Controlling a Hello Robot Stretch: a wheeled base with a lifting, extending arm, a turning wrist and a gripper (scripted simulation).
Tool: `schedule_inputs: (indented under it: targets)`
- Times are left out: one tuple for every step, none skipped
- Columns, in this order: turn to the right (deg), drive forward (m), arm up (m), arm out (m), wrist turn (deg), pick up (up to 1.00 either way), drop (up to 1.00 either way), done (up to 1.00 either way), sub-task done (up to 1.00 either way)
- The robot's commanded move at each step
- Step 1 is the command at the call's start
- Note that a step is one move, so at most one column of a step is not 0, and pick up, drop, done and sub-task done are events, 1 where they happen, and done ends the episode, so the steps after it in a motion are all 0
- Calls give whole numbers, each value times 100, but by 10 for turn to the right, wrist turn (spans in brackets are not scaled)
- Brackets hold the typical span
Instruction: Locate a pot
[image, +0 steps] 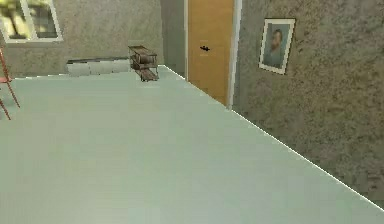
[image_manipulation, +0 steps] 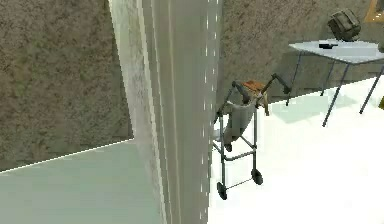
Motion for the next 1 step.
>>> schedule_inputs:
  targets:
    - [-450, 0, 0, 0, 0, 0, 0, 0, 0]
